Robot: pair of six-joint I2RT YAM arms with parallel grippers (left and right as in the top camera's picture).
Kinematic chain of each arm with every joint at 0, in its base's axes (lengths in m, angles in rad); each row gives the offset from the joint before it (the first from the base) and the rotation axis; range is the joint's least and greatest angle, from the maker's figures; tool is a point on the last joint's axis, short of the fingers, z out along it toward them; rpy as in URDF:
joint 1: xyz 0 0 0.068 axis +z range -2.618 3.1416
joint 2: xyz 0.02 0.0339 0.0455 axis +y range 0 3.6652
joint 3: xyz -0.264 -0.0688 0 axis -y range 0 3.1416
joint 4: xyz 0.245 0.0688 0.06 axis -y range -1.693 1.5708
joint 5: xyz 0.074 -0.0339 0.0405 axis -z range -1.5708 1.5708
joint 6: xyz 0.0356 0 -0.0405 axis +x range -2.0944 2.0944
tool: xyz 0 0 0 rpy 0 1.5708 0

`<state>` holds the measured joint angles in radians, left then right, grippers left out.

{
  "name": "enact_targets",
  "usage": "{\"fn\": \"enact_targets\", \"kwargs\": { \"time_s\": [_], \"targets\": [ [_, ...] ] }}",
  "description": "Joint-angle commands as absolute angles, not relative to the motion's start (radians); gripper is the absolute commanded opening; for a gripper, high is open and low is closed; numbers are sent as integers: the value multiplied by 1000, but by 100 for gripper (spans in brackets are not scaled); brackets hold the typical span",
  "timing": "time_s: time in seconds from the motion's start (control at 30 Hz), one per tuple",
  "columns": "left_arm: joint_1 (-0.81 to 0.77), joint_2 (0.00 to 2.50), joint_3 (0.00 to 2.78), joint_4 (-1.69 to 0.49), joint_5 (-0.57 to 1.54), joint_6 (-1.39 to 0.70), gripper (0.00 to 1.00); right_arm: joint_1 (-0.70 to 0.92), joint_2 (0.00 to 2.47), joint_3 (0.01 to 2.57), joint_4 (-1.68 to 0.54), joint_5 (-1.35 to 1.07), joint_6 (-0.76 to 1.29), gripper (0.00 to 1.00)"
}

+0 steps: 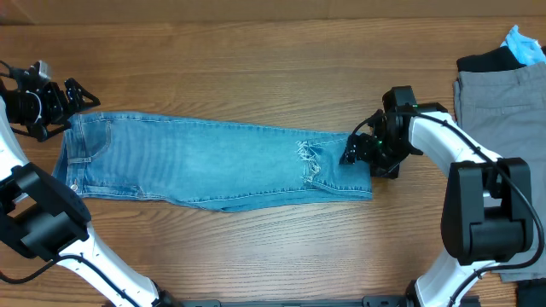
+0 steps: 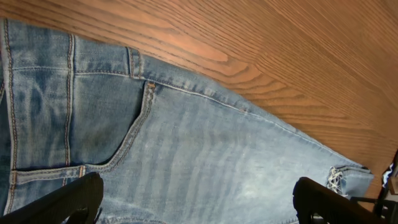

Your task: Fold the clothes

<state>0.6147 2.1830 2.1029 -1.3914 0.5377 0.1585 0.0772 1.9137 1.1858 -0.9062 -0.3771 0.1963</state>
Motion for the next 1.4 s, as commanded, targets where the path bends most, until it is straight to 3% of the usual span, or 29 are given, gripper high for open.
{"fn": "enact_targets", "kwargs": {
  "time_s": [0.0, 0.1, 0.17, 0.67, 1.0, 1.37],
  "targets": [
    [606, 2194, 2122, -1392, 532, 149, 100, 77, 1956, 1158, -898, -429, 183, 55],
    [606, 2194, 2122, -1395, 531, 149, 100, 74, 1956, 1158, -898, -427, 191, 20],
    [606, 2194, 2122, -1395, 527, 149, 100, 64, 1956, 1160, -898, -393, 236, 4],
    [606, 2194, 2122, -1394, 520, 149, 100, -27, 1876, 1448, -1237, 150, 369, 4],
    [606, 2194, 2122, -1391, 521, 149, 100, 144, 1876, 1505, -1252, 288, 428, 4],
    [606, 2194, 2122, -1390, 517, 149, 100, 354, 1876, 1492, -1159, 200, 448, 4]
  ]
}}
